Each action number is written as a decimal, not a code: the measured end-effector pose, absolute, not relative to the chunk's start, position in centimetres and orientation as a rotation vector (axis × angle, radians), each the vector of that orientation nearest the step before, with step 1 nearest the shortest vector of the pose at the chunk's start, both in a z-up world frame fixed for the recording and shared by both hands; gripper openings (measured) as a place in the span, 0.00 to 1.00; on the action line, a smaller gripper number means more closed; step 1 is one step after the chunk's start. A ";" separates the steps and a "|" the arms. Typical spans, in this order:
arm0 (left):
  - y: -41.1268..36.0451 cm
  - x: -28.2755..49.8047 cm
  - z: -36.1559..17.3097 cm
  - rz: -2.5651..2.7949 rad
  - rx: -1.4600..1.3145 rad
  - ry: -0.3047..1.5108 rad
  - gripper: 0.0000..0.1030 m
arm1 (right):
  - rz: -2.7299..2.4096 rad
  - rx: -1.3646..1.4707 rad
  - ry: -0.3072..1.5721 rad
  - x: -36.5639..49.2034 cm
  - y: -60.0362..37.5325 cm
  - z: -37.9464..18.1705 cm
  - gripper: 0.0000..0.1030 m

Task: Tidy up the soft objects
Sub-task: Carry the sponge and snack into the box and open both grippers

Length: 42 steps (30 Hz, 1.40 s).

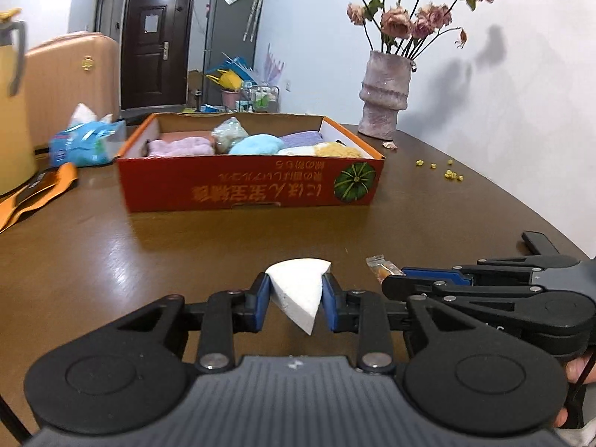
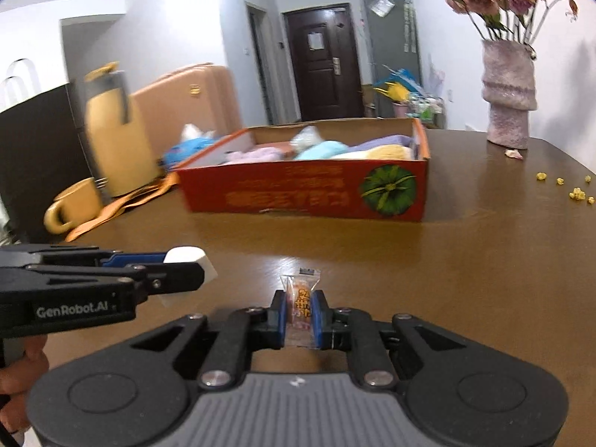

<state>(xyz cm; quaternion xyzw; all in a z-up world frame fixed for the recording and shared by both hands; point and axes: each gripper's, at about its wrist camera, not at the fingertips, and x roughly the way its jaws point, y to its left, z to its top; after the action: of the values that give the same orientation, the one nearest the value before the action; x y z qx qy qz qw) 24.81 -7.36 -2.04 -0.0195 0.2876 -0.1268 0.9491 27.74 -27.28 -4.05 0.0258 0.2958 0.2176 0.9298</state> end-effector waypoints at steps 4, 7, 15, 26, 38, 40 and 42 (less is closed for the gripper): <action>-6.8 21.3 -1.1 -0.243 -0.058 0.555 0.29 | 0.478 0.043 0.575 23.7 -26.6 -3.0 0.13; -6.7 19.3 -0.4 -0.240 -0.069 0.522 0.29 | 0.489 0.035 0.543 21.1 -26.5 -2.3 0.13; -6.9 15.2 0.8 -0.240 -0.087 0.451 0.29 | 0.486 0.027 0.499 15.9 -27.0 -1.3 0.13; -6.3 19.7 2.9 -0.249 -0.095 0.395 0.29 | 0.498 0.022 0.459 19.0 -27.7 0.5 0.13; -5.0 44.1 5.0 -0.247 -0.164 0.563 0.29 | 0.602 0.012 0.601 41.1 -28.1 6.1 0.13; -5.0 47.4 3.9 -0.243 -0.161 0.605 0.29 | 0.617 0.011 0.676 44.9 -27.5 5.3 0.13; -5.0 49.8 3.0 -0.237 -0.159 0.636 0.30 | 0.623 -0.005 0.739 47.8 -26.9 4.1 0.13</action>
<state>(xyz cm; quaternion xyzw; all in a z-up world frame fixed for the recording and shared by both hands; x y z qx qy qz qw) 49.84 -4.97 3.02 -0.0777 0.3116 -0.1159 0.9399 47.78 -26.88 4.12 -0.0022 0.3553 0.2996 0.8855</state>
